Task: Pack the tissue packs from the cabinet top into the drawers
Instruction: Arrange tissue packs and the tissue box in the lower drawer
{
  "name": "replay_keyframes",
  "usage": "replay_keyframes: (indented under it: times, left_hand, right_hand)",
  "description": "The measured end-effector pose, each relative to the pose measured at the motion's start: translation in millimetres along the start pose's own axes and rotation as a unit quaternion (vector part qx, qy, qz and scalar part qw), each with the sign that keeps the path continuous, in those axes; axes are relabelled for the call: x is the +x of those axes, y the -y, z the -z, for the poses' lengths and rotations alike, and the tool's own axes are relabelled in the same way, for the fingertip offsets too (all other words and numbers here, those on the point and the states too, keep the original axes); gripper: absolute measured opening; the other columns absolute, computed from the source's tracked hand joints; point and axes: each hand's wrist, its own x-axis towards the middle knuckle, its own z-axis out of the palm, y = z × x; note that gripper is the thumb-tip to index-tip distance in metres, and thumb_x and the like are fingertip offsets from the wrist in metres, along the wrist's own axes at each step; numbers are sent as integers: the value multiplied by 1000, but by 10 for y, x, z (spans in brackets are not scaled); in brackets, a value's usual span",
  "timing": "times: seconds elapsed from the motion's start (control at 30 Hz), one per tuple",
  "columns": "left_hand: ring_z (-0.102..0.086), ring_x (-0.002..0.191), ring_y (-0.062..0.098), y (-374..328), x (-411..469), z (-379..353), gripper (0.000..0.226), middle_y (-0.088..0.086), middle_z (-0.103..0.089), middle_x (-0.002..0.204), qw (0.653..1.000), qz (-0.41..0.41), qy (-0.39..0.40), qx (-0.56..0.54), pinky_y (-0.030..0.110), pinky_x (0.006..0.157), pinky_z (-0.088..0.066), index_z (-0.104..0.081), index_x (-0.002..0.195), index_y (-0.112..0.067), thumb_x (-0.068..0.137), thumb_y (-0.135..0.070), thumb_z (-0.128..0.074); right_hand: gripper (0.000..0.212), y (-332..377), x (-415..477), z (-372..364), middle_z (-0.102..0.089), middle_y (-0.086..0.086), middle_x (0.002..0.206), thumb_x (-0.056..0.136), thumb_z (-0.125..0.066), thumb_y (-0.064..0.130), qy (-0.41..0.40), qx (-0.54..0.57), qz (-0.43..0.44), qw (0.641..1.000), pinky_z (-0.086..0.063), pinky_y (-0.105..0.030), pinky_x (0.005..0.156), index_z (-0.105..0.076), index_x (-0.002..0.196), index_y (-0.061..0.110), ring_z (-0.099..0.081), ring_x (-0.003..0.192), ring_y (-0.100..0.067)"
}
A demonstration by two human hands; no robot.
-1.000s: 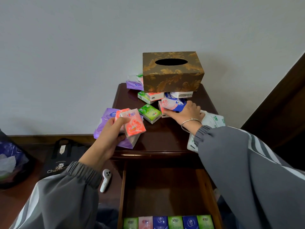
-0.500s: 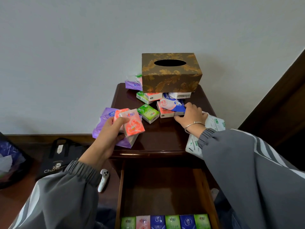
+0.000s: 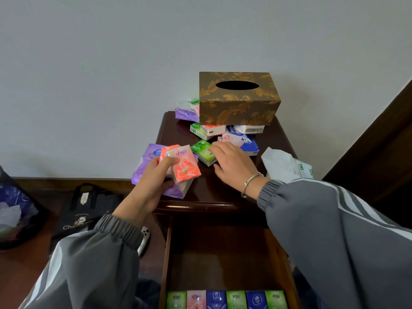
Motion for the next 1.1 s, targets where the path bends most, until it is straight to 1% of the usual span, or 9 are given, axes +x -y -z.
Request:
replay_keyframes:
  times: [0.13, 0.23, 0.33, 0.4, 0.47, 0.57, 0.73, 0.93, 1.1]
  left_hand:
    - [-72, 86, 8, -3, 0, 10, 30, 0, -75, 100, 1000, 0, -3, -15, 22, 67, -56, -61, 114, -22, 85, -27, -60]
    - [-72, 89, 9, 5, -1, 22, 35, -1, -76, 99, 1000, 0, 7, -16, 23, 69, -56, -60, 115, -22, 81, -31, -62]
    - [-71, 96, 13, 13, 8, 39, 51, 2, -74, 105, 1000, 4, 4, -25, 31, 80, -57, -59, 119, -22, 70, -36, -66]
    - [-71, 97, 14, 21, 14, 46, 56, 2, -74, 107, 999, 4, 8, -32, 32, 81, -57, -58, 120, -21, 67, -37, -67]
    - [-71, 99, 15, 29, 15, 48, 62, 3, -73, 108, 999, 5, 9, -36, 33, 82, -57, -58, 121, -21, 63, -40, -69]
    - [-71, 99, 15, 45, 21, 55, 65, 3, -73, 108, 999, 7, 9, -39, 34, 83, -57, -57, 120, -22, 59, -42, -70]
    - [-70, 102, 20, 51, 24, 40, 59, 7, -72, 110, 999, 7, 4, -34, 36, 86, -57, -58, 121, -19, 66, -38, -67]
    - [-68, 105, 23, 20, -4, 26, 52, 10, -71, 113, 999, 2, 7, -40, 36, 86, -57, -58, 122, -18, 73, -35, -63]
    - [-70, 102, 20, -54, -10, 32, 42, 10, -73, 111, 997, -15, 6, -74, 28, 72, -58, -60, 118, -20, 77, -30, -62]
  right_hand:
    - [50, 79, 210, -110, -36, -10, 146, 89, -51, 14, 41, -26, -45, 998, -33, -36, 106, -38, 137, 10, -35, 133, -27]
    - [51, 71, 241, -188, -42, -10, 141, 88, -51, 15, 89, -35, -58, 994, -38, -36, 96, -36, 137, 11, -43, 125, -29]
    - [45, 53, 192, -192, -49, -7, 131, 86, -49, 13, 73, -45, -36, 996, -41, -36, 86, -43, 130, 12, -50, 114, -27]
    - [38, 50, 133, -114, -56, -6, 124, 86, -48, 14, 19, -31, -14, 999, -45, -36, 81, -52, 124, 12, -54, 109, -26]
    - [31, 15, 92, 20, -64, -5, 112, 85, -52, 15, -105, -29, 14, 994, -48, -35, 76, -60, 114, 12, -59, 101, -24]
    - [33, -218, 203, 323, -60, -6, 118, 84, -58, 21, -239, -62, -42, 968, -46, -39, 86, -57, 116, 14, -54, 112, -25]
    - [63, -842, 532, 722, -38, -5, 147, 84, -63, 28, -92, -43, -193, 976, -25, -48, 109, -34, 140, 20, -25, 140, -27]
    - [61, -1165, 682, 804, -43, -6, 138, 82, -66, 28, -11, -80, -127, 989, -30, -45, 103, -39, 137, 24, -35, 129, -29]
    - [60, -1206, 737, 896, -47, -7, 134, 77, -71, 32, 23, -83, -93, 992, -29, -44, 105, -43, 129, 22, -39, 127, -28]
